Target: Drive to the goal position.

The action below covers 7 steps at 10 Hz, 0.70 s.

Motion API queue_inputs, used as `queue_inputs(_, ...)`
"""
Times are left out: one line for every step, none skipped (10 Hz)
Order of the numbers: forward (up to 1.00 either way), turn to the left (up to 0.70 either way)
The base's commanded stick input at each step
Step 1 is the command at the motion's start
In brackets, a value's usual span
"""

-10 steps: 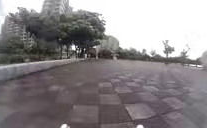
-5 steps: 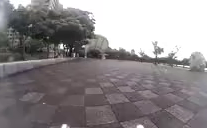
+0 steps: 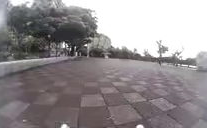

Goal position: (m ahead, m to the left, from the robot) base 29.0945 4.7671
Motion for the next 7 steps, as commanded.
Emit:
queue_inputs(0.85,0.01)
queue_inputs(0.85,0.01)
queue_inputs(0.85,0.01)
queue_inputs(0.85,0.04)
queue_inputs(0.85,0.05)
queue_inputs(0.85,0.02)
queue_inputs(0.85,0.02)
